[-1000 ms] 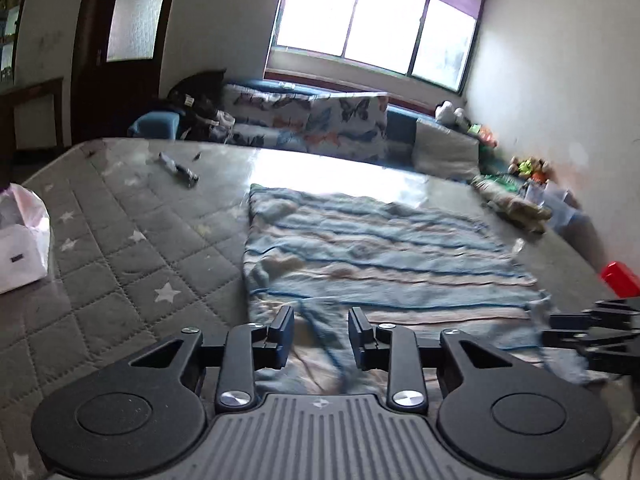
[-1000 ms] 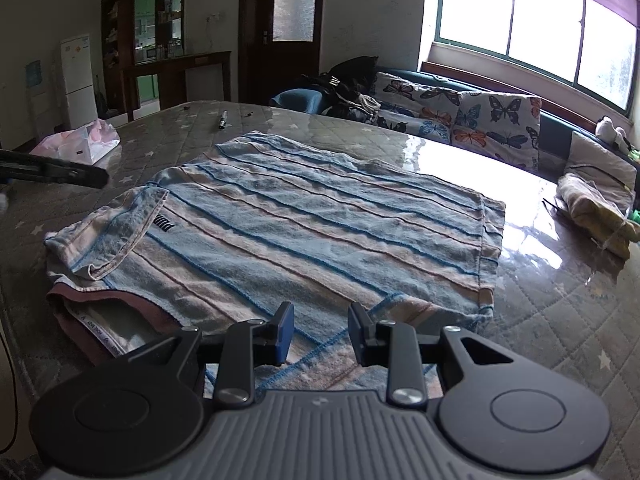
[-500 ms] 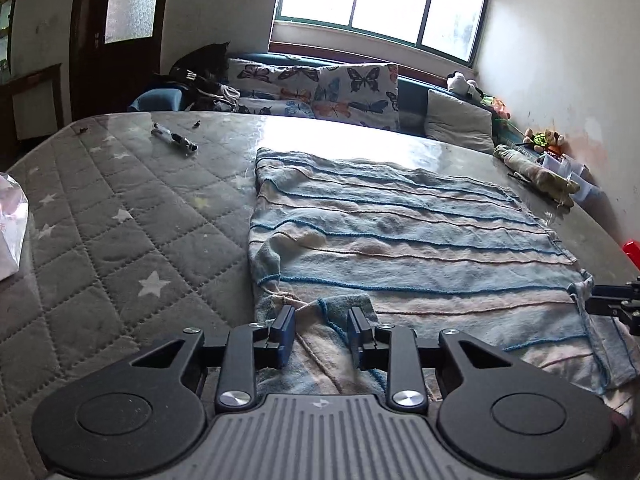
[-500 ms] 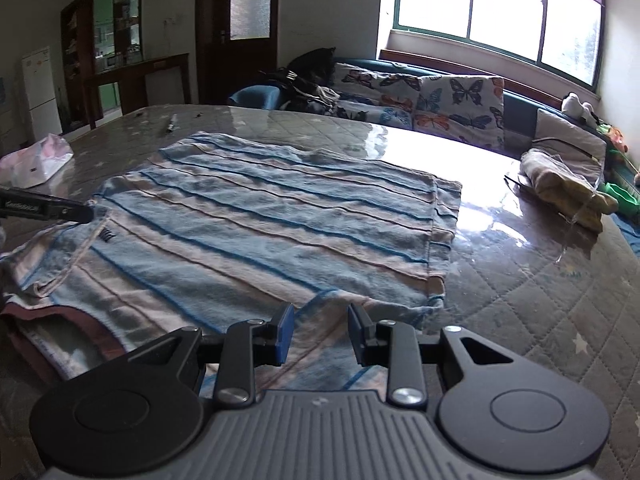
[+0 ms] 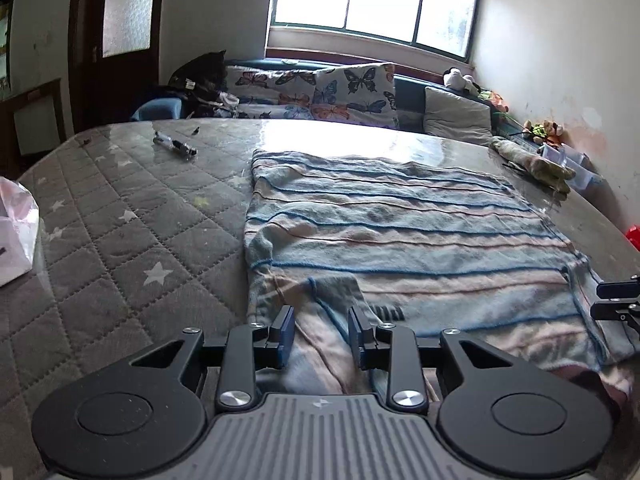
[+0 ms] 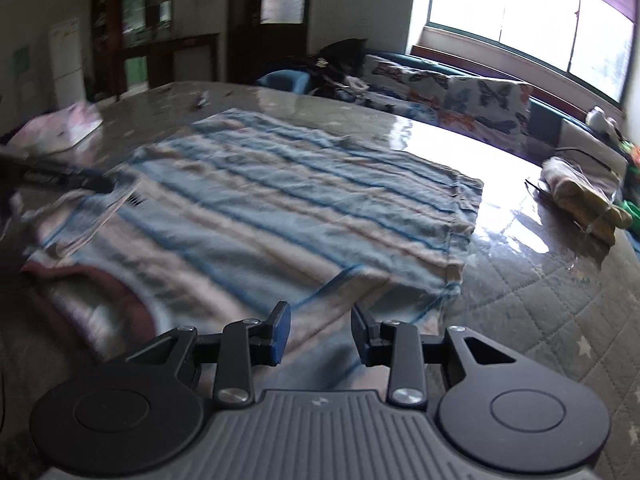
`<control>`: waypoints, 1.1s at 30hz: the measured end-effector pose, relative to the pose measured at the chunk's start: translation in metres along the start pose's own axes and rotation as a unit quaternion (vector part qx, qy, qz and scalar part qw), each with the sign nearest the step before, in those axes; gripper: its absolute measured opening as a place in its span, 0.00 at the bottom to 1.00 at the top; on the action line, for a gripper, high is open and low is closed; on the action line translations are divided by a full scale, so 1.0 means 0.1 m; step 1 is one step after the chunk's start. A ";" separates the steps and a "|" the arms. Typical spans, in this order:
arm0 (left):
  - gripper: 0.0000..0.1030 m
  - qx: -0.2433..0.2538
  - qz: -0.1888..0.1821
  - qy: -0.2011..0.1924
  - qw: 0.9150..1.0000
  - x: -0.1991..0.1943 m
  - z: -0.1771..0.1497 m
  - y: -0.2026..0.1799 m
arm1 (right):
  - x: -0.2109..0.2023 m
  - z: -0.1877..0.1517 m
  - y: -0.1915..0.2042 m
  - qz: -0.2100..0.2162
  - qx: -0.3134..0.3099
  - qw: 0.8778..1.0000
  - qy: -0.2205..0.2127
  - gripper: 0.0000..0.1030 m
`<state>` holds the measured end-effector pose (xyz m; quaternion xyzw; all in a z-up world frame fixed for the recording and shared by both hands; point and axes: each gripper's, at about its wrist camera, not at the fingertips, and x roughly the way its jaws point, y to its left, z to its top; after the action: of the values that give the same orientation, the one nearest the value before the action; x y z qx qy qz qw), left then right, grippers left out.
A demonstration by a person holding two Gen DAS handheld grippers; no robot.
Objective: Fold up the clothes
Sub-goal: 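Open the left gripper and release the folded towel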
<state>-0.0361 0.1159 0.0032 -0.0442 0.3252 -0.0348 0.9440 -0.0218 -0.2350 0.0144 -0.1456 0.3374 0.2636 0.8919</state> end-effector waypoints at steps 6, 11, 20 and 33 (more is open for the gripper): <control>0.45 0.035 -0.001 0.000 0.999 -0.21 -0.17 -0.16 | -0.14 -0.17 0.14 0.006 -0.024 1.000 0.008 0.33; 0.46 0.072 0.007 0.012 0.997 -0.33 -0.28 -0.26 | -0.19 -0.20 0.18 0.002 -0.025 1.000 0.001 0.34; 0.49 0.193 -0.014 0.009 0.981 -0.74 -0.55 -0.45 | -0.43 -0.27 0.27 0.018 -0.071 0.997 0.007 0.39; 0.49 0.316 -0.031 -0.013 0.948 -0.80 -0.78 -0.67 | -0.54 -0.37 0.45 0.030 -0.121 0.992 0.015 0.40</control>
<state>-0.1489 0.0526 -0.0020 0.2464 0.2833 -0.1643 0.9121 -0.1010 -0.2343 0.0197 -0.2463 0.3207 0.3269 0.8542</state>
